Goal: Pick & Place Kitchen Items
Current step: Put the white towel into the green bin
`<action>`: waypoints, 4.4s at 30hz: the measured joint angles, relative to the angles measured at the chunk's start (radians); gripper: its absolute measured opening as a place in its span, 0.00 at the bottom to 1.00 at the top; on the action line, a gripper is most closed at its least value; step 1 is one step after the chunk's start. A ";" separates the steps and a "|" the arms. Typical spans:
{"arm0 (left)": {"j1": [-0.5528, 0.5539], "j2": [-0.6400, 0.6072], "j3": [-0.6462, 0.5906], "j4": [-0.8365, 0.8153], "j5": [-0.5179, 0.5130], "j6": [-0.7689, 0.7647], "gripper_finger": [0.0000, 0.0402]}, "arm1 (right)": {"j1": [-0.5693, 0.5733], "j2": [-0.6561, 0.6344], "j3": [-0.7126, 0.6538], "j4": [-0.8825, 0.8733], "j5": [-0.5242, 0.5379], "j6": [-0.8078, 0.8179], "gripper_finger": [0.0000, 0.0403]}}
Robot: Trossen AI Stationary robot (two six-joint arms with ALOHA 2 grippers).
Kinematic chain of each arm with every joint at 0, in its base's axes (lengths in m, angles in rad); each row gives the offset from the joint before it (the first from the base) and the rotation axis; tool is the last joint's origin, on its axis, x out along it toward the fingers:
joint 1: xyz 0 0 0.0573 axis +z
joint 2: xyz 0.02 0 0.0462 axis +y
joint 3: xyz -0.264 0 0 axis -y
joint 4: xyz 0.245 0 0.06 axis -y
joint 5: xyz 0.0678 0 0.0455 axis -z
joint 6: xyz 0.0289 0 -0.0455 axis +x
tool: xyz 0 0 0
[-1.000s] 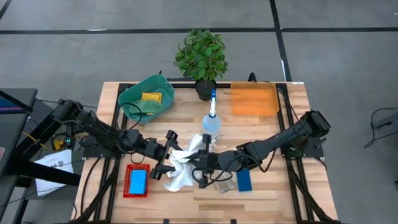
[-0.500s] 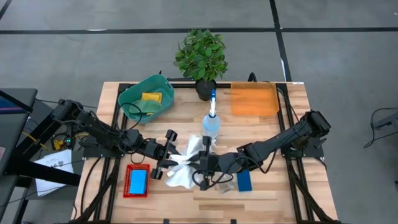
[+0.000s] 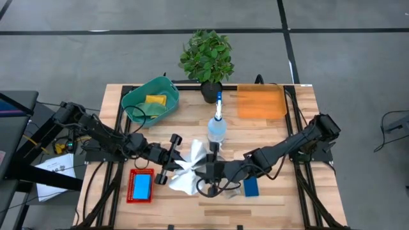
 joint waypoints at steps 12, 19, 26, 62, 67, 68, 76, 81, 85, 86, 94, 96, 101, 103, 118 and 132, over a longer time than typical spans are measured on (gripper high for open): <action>0.003 -0.110 -0.003 -0.235 -0.136 0.023 0.01 | 0.057 -0.017 0.002 -0.021 0.075 -0.019 0.55; 0.001 -0.196 -0.003 -0.447 -0.228 0.021 0.01 | 0.118 -0.028 0.002 -0.040 0.190 -0.043 0.54; -0.014 -0.233 -0.003 -0.597 -0.298 0.018 0.01 | 0.168 -0.027 0.002 -0.085 0.346 -0.043 0.50; -0.017 -0.285 -0.019 -0.681 -0.723 -0.012 0.01 | 0.369 -0.121 0.002 -0.431 0.400 0.296 0.36; -0.016 -0.284 -0.019 -0.673 -0.962 -0.049 0.01 | 0.368 -0.121 0.002 -0.431 0.401 0.293 0.35; -0.016 -0.284 -0.019 -0.671 -1.020 -0.058 0.01 | 0.368 -0.121 0.002 -0.431 0.401 0.292 0.35; -0.016 -0.284 -0.019 -0.678 -1.299 -0.095 0.01 | 0.368 -0.121 0.002 -0.431 0.401 0.288 0.35; -0.016 -0.284 -0.019 -0.731 -1.464 -0.141 0.01 | 0.368 -0.121 0.002 -0.431 0.401 0.288 0.35; -0.016 -0.284 -0.019 -0.789 -1.550 -0.203 0.01 | 0.368 -0.121 0.002 -0.431 0.401 0.288 0.35; -0.016 -0.284 -0.018 -0.801 -1.564 -0.216 0.01 | 0.368 -0.121 0.002 -0.431 0.401 0.288 0.34; -0.012 -0.284 -0.018 -0.825 -1.568 -0.243 0.01 | 0.360 -0.121 0.002 -0.431 0.401 0.289 0.34; -0.012 -0.284 -0.018 -0.828 -1.568 -0.243 0.01 | 0.357 -0.121 0.002 -0.431 0.401 0.290 0.34; -0.011 -0.284 -0.018 -0.827 -1.568 -0.242 0.01 | 0.346 -0.121 0.002 -0.431 0.400 0.290 0.34; -0.003 -0.284 -0.018 -0.827 -1.568 -0.243 0.01 | 0.346 -0.121 0.002 -0.432 0.399 0.290 0.34; 0.007 -0.284 -0.018 -0.842 -1.568 -0.244 0.01 | 0.350 -0.121 0.002 -0.438 0.395 0.290 0.33; 0.036 -0.284 -0.018 -0.872 -1.568 -0.249 0.01 | 0.355 -0.121 0.002 -0.439 0.393 0.290 0.33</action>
